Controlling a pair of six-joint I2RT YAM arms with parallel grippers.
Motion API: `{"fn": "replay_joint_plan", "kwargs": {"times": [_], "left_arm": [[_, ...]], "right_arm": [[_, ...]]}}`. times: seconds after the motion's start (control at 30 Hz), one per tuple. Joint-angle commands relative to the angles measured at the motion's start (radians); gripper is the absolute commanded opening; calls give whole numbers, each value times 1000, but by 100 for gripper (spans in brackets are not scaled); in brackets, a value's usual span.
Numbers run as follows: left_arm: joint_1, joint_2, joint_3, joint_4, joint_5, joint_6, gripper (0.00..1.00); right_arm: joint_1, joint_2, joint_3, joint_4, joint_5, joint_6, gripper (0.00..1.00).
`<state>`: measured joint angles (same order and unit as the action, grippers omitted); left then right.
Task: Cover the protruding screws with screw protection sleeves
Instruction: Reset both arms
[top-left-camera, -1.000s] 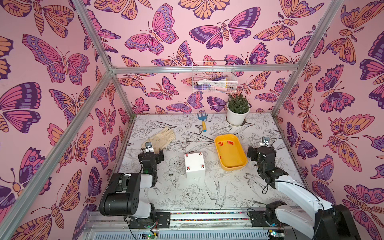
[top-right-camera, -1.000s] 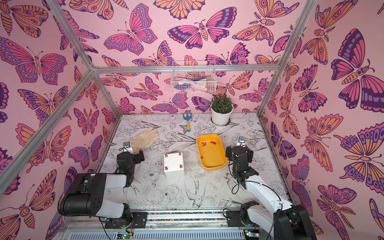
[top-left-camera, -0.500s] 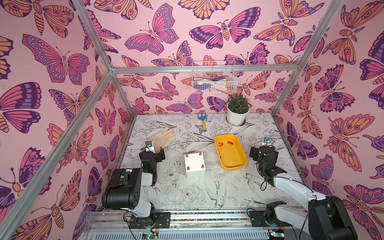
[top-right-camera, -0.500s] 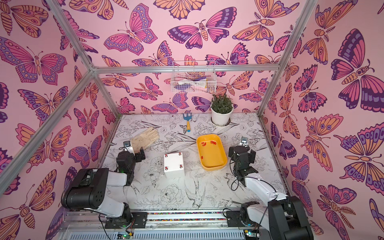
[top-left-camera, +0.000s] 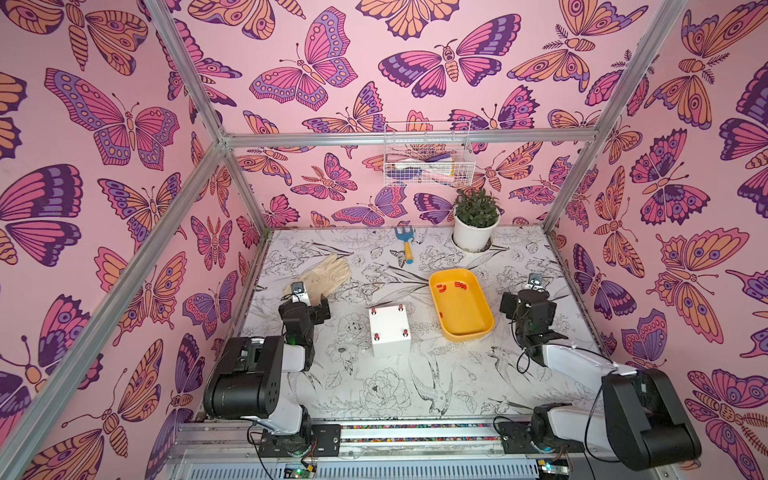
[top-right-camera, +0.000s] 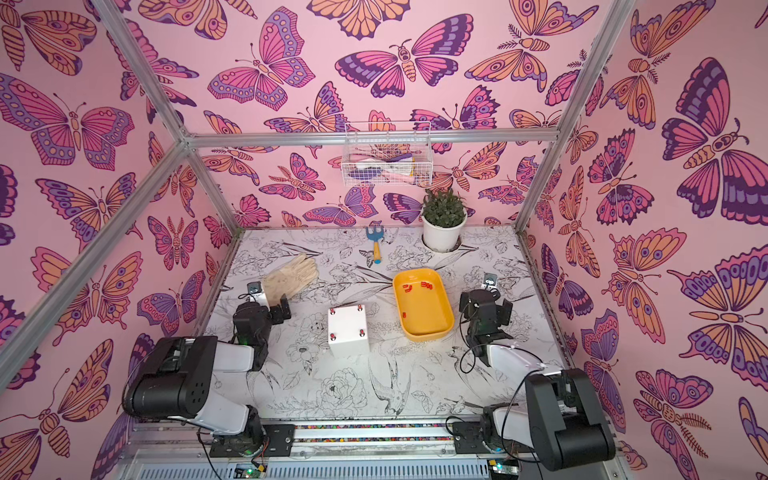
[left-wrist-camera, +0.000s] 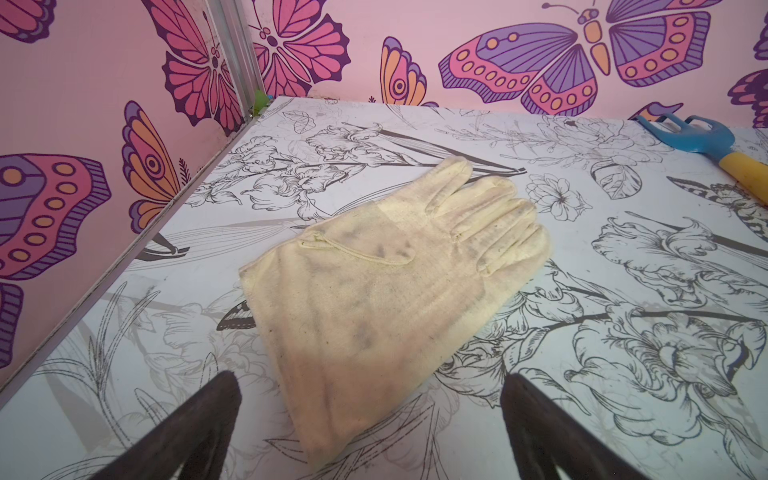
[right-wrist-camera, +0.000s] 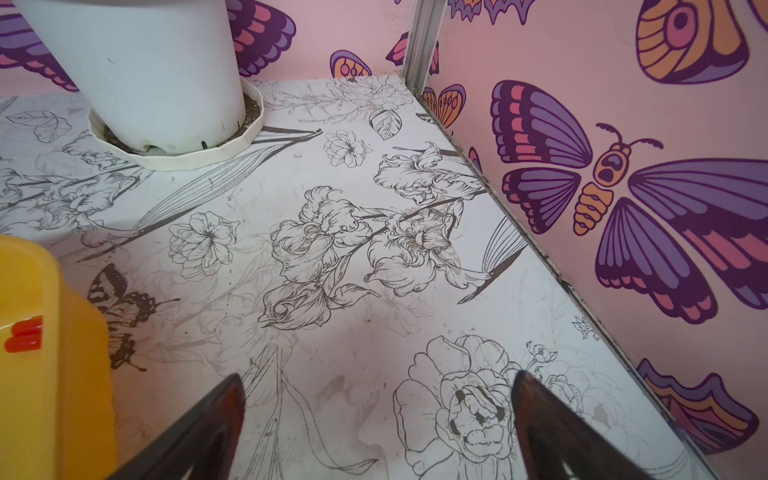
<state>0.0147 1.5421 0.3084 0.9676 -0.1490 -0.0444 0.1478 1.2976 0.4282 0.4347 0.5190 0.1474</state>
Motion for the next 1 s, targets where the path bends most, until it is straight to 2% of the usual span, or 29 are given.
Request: {"fn": "replay_joint_plan", "kwargs": {"times": [0.0,0.5,0.97], "left_arm": [[-1,8,11,-6,2,6,100],[-4,8,11,-6,-3,7,100],[-4,8,10,-6,-3,6,100]], "right_arm": [[-14,44,34,56,-21,-28,99],[-62,181,58,209,-66,-38,99],[-96,149,-21,317,-148,-27,99]]}}
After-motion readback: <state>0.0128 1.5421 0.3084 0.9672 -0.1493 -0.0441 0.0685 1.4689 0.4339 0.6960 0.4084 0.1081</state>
